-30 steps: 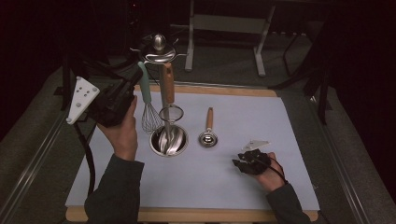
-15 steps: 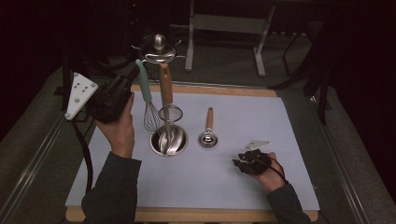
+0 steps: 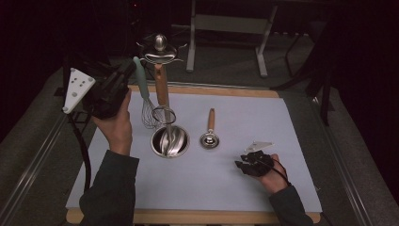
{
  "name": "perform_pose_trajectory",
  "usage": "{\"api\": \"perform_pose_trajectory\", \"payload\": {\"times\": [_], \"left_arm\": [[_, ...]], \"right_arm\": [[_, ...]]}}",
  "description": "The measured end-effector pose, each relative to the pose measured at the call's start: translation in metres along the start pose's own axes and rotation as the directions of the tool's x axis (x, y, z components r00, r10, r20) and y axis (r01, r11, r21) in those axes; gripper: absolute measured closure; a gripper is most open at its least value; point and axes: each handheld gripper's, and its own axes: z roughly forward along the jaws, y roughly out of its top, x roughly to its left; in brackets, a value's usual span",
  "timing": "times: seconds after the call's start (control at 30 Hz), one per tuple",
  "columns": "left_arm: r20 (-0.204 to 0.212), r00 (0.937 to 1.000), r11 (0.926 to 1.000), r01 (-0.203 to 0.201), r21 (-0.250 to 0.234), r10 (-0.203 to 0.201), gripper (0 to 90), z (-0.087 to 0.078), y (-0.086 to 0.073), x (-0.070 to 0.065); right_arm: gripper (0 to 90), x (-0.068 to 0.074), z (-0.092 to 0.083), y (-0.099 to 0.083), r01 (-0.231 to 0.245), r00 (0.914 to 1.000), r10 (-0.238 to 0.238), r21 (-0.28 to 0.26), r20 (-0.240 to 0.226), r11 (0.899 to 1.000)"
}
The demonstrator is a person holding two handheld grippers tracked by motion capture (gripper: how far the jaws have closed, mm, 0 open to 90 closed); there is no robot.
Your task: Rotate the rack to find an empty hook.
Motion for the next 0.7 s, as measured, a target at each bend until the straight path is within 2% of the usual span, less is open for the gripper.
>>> {"api": "perform_pose_trajectory", "payload": {"times": [0.7], "left_arm": [[-0.043,0.9991,0.999,0.009,0.044,-0.007,90.0,0.019,0.005,0.018]], "right_arm": [[62.8,0.0,0.001,-0.001,-0.003,1.0,0.003,0.004,-0.004,1.0]]}}
